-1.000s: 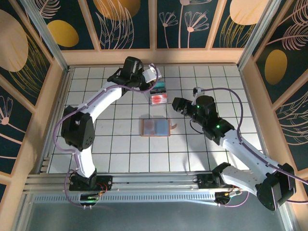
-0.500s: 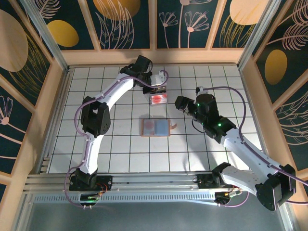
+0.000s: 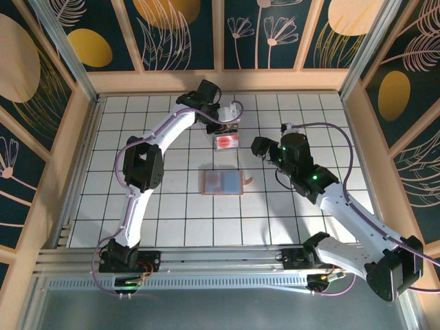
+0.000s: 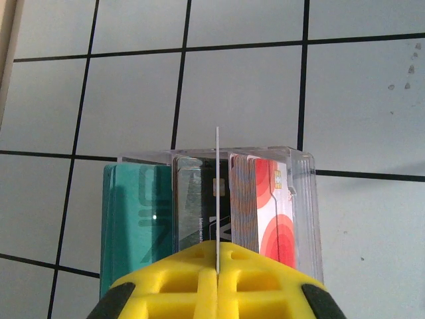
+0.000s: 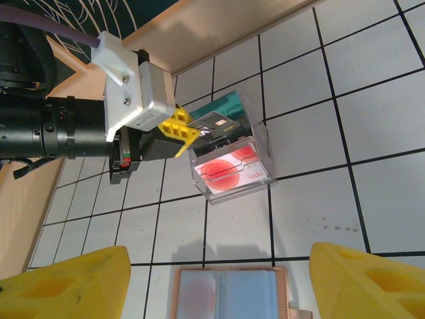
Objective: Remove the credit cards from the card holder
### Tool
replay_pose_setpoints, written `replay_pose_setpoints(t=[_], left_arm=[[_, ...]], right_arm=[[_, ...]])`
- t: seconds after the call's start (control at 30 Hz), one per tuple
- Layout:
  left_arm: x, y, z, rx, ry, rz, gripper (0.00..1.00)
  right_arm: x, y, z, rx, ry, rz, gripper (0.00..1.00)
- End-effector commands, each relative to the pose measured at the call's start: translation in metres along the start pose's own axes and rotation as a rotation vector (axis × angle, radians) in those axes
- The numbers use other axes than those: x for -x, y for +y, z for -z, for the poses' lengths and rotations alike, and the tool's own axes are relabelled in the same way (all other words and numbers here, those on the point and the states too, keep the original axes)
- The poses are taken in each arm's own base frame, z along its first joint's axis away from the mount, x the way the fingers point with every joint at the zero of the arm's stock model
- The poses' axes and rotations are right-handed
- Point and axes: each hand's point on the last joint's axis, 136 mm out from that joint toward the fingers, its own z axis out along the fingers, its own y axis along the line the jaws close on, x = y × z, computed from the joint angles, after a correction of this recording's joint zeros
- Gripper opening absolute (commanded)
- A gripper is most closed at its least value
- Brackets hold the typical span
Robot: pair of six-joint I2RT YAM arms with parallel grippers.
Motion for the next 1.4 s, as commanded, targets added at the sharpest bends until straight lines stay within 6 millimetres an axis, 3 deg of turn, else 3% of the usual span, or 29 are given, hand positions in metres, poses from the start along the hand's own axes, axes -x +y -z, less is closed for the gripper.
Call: replay_pose_setpoints(t=[0.0,1.13,1.37], left_arm=[[-0.004,0.0,-0.004,-0.018,0.007,-0.01,0.0],[-0.027,0.008,-0.03,-0.005,0.091,0.05,0.0],[-0.019,0.011,-0.025,0.002,0.072,0.077,0.16]], right_arm=[[0.017,0.005,0.008,0.008,-0.049,-0.025,0.72],[0.01,0.009,0.003,0.046,-0.034,-0.04,0.72],[0.009,0.011,0.001,0.056,-0.029,-0.039,0.72]])
